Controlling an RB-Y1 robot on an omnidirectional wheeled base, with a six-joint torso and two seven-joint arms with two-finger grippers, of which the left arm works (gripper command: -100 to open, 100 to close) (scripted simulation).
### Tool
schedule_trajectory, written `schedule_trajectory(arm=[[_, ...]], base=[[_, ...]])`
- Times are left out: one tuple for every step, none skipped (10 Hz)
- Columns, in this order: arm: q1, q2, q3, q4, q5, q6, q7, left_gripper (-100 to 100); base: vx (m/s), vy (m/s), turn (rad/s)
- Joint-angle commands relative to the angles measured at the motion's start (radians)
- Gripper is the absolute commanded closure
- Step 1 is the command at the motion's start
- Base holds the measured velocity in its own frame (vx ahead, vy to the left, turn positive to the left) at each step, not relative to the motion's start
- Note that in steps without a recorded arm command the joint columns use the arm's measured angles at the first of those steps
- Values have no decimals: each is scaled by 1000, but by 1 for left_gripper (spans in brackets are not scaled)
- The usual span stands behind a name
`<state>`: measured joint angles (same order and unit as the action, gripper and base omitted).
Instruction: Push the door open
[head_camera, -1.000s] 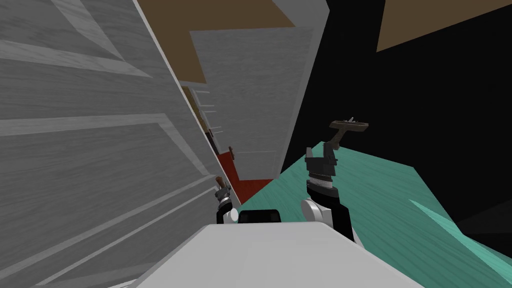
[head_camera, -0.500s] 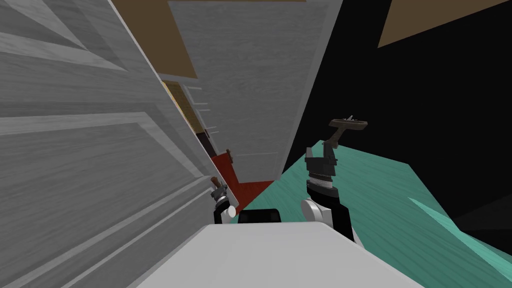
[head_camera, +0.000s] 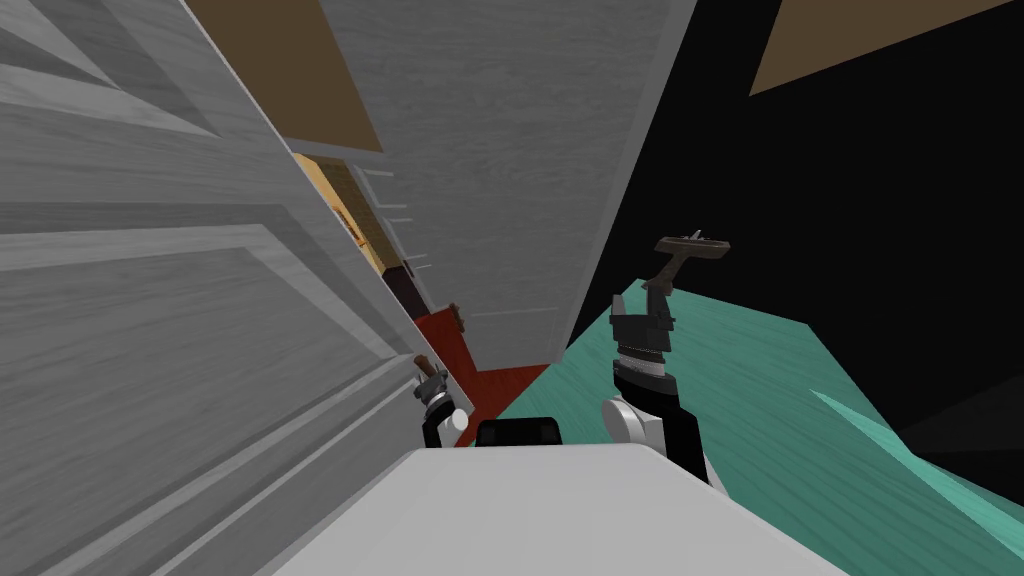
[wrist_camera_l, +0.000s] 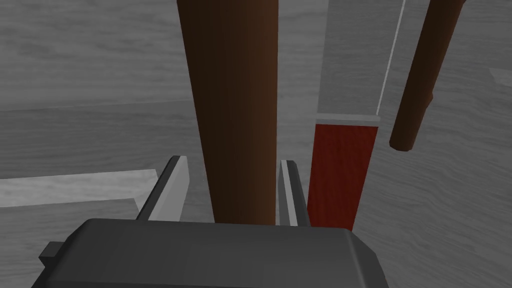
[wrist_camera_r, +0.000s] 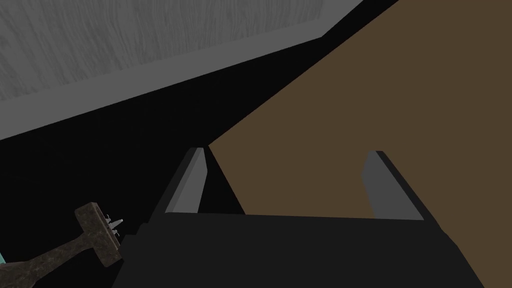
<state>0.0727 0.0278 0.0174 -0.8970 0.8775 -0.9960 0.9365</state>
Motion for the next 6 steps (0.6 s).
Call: schedule_trajectory(arm=[[-5,14,35,2,18,-24,-8,100],[-9,13,49,6,27,-30,-13,100],[-13,12,63,9,36,-36,-17,100],[-17,11,77,13,45,-43,-22,100],[-21,9,91,16,54,-49,-27,100],[-25,7,105,20,63,-55,-31,100]], base=[[98,69,-58],[99,75,-46],[86,94,-62],[103,81,-42],[105,73,-51],[103,62,-53]])
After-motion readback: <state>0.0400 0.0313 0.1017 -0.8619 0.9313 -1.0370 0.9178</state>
